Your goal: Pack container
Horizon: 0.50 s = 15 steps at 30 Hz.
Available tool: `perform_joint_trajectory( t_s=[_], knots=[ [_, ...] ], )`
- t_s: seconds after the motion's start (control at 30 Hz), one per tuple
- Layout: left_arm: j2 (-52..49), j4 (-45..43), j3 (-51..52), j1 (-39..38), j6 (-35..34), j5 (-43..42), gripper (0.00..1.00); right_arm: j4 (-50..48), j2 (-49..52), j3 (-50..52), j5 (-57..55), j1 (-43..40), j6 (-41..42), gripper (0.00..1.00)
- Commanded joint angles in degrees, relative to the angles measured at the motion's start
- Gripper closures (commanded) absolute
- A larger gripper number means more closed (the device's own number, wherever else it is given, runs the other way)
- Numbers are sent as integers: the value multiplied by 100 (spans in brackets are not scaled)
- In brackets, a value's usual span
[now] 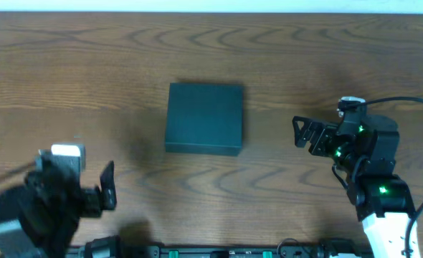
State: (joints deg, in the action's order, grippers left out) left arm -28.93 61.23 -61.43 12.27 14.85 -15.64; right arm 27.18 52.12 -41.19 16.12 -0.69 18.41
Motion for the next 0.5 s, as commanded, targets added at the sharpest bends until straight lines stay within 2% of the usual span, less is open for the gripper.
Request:
perform_joint_trajectory(
  t_s=[0.0, 0.3, 0.47],
  knots=[
    [664, -216, 673, 2, -13, 13, 5, -11, -2, -26, -26, -42, -24, 1],
    [2284, -1484, 2964, -11, -601, -42, 5, -11, -2, -26, -26, -42, -24, 1],
    [2835, -2424, 4183, -271, -1652, 748, 5, -11, -2, -26, -26, -42, -22, 1]
  ],
)
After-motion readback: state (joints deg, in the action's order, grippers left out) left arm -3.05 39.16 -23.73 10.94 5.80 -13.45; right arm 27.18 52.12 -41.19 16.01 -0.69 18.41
